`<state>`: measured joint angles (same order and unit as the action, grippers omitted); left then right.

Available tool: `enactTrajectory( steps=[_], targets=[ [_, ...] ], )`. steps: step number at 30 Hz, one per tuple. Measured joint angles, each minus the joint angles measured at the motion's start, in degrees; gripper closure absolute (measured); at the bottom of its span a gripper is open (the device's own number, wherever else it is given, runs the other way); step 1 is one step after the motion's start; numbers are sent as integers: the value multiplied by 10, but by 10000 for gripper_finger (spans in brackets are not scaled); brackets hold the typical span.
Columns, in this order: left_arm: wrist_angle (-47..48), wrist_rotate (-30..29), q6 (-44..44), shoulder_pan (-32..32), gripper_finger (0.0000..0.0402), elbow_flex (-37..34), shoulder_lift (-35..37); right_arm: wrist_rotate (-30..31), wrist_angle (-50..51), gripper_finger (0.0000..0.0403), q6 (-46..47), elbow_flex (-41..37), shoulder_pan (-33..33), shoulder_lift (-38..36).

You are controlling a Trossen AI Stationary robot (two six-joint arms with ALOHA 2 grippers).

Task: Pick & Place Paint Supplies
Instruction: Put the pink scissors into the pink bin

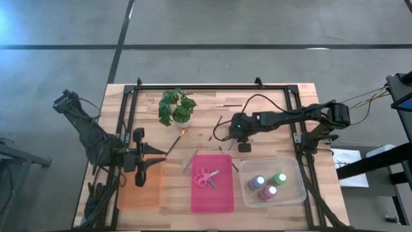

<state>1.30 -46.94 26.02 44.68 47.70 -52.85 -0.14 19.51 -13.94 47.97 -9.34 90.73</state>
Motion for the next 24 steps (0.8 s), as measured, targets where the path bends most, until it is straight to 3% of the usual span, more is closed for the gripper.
enactTrajectory(
  steps=[24],
  targets=[
    [19,15,21,-43,311,0,5,-14,-6,313,-9,-16,-15,12]
  ],
)
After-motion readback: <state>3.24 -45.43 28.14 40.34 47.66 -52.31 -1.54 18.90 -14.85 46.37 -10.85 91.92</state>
